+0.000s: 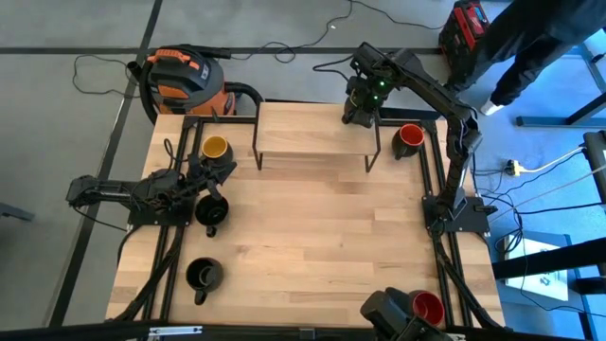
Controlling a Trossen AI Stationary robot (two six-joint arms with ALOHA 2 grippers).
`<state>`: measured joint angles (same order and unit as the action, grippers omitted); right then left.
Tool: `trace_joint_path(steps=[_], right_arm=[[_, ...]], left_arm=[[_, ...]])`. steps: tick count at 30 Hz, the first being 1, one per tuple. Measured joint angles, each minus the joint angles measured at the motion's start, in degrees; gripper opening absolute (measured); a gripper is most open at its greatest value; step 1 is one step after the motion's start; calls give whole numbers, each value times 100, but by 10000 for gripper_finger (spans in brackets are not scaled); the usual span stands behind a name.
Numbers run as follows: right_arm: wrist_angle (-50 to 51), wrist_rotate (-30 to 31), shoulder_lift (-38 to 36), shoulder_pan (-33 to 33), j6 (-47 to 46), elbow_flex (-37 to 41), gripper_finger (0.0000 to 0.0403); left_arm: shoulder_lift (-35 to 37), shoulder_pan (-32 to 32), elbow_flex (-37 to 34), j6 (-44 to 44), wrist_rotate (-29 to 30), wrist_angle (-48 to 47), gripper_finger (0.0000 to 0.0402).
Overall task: Place coffee mugs
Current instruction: Put the green mug on the shelf
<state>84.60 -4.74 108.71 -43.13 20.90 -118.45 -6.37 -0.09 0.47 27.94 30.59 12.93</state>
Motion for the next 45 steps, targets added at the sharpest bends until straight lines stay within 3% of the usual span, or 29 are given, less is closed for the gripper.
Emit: trace_joint_path(steps=[8, 13, 22, 27, 38, 45], right_arm=[[23, 159, 3, 77, -8, -42, 190], [53, 259, 7, 166, -8, -398, 214], [-119, 459, 4, 444, -92, -1361, 214], [-586, 455, 7, 900, -246, -1478, 214], [-597, 1810, 592, 1742, -931, -1475, 214], [-94, 2072, 1082, 1718, -1262, -1471, 214]], left_arm=[[0, 1, 0, 2, 0, 1, 7], [2, 0, 0, 2, 0, 0, 7], [0, 0, 0, 0, 0, 0, 7], [1, 0, 1, 0, 0, 0, 7], [1, 1, 1, 2, 0, 0, 7], [1, 0, 0, 13, 0, 2, 7]])
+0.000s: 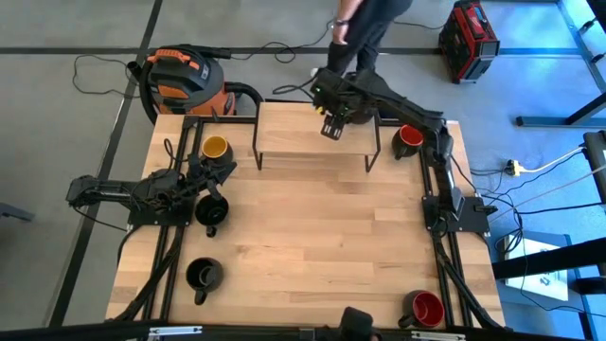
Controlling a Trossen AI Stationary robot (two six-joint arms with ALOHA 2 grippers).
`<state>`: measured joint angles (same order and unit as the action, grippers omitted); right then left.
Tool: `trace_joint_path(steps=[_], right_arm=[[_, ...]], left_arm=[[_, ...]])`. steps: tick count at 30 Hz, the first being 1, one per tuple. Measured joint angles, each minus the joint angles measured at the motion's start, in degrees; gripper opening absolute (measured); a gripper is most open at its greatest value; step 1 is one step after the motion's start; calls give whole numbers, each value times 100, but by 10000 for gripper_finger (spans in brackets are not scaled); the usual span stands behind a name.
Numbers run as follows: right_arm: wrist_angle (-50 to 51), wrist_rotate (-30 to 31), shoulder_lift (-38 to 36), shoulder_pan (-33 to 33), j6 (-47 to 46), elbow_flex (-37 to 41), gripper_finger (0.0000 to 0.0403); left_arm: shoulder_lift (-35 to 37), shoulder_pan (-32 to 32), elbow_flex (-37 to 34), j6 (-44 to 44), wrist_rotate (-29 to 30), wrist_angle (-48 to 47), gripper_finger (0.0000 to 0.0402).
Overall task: Place coffee mugs
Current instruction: Put the green mug on the shelf
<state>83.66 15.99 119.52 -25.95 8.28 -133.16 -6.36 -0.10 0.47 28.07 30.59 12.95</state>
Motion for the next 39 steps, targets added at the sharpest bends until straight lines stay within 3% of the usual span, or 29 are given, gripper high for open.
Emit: trace_joint_path(steps=[19, 39], right_arm=[[648, -12, 182, 7, -96, 0, 214], [634, -174, 182, 11, -564, 0, 214]], left_arm=[[1, 0, 0, -11, 0, -2, 7], [1, 0, 1, 34, 0, 0, 7]])
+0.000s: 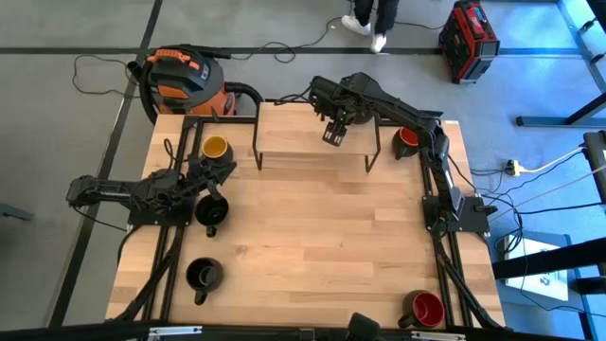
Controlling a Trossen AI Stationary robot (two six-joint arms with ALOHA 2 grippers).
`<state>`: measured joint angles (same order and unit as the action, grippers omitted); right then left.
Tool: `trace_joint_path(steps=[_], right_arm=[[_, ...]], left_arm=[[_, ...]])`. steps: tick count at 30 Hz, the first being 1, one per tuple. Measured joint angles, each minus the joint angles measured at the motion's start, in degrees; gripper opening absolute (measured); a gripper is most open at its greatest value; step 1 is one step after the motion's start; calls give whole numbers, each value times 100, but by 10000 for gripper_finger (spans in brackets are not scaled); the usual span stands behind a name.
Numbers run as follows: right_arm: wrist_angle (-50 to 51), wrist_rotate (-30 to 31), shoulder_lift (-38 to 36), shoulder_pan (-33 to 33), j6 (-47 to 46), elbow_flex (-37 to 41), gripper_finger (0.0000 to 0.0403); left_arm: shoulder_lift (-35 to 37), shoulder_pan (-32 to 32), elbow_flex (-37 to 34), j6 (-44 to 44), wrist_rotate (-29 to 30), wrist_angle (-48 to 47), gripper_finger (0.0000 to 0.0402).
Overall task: Place coffee mugs
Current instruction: Put the green mug on the shelf, then put the yellow mug on the shelf
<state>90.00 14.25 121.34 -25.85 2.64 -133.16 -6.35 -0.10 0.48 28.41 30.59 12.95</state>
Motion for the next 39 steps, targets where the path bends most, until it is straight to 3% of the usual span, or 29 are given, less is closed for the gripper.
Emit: trace_joint_path(steps=[15, 27, 32, 39], right_arm=[[2, -132, -237, -2, -202, 0, 214], [-26, -331, -1230, 205, -82, 77, 214], [-446, -332, -1960, 276, -7, 891, 214], [-2048, -320, -3230, 256, 76, 3274, 214]], left_arm=[[0, 2, -1, 12, 0, 76, 7], [0, 2, -1, 13, -1, 76, 7], [0, 0, -1, -25, 0, 76, 7], [0, 2, -1, -25, -36, 76, 7]])
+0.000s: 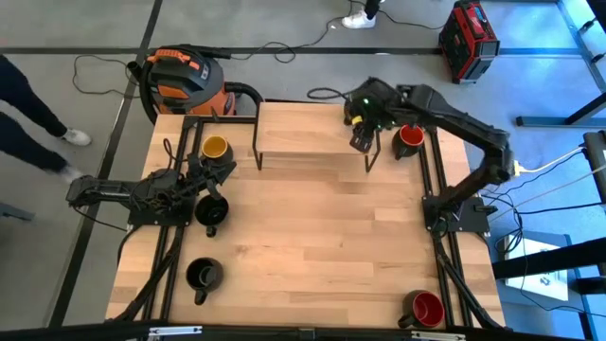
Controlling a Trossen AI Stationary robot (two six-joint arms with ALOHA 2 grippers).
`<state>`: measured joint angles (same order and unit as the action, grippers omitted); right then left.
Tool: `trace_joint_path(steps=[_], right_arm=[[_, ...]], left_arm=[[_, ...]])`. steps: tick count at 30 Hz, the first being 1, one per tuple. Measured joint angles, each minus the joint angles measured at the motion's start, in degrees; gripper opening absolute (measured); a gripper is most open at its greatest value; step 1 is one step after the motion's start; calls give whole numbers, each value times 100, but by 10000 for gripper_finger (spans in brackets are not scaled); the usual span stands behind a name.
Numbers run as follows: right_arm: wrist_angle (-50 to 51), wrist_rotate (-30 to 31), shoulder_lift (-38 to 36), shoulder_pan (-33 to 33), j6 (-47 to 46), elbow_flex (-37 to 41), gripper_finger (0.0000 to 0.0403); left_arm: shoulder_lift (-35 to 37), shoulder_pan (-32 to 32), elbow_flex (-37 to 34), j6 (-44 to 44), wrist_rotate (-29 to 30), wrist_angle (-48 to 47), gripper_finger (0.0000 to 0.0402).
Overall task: Place coffee mugs
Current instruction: Put the yellow mug on the shelf
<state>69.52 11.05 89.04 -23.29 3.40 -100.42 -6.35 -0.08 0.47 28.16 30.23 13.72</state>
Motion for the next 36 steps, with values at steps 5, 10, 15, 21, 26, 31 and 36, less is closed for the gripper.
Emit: trace_joint_path(steps=[5, 10, 15, 21, 26, 31, 36], right_arm=[[-644, 305, -173, 2, -208, 694, 214], [-1325, 348, 165, 2, -275, 690, 214], [-1647, 494, 551, 2, -282, 688, 214], [-1797, 842, 909, -2, -219, 688, 214], [-1938, 1026, 1039, -2, -146, 686, 214], [-1712, 1419, 1066, -4, -140, 682, 214], [-1302, 1437, 1042, 25, -138, 669, 214]], left_arm=[[0, -2, 0, -22, -10, 0, 7], [0, -1, 0, -20, -10, 0, 7], [0, 0, 0, -16, -10, 0, 7], [0, -2, 0, 24, -10, 0, 7], [0, -1, 0, 26, -10, 0, 7], [0, -2, 0, 33, -10, 0, 7], [0, 0, 0, 36, -9, 0, 7]])
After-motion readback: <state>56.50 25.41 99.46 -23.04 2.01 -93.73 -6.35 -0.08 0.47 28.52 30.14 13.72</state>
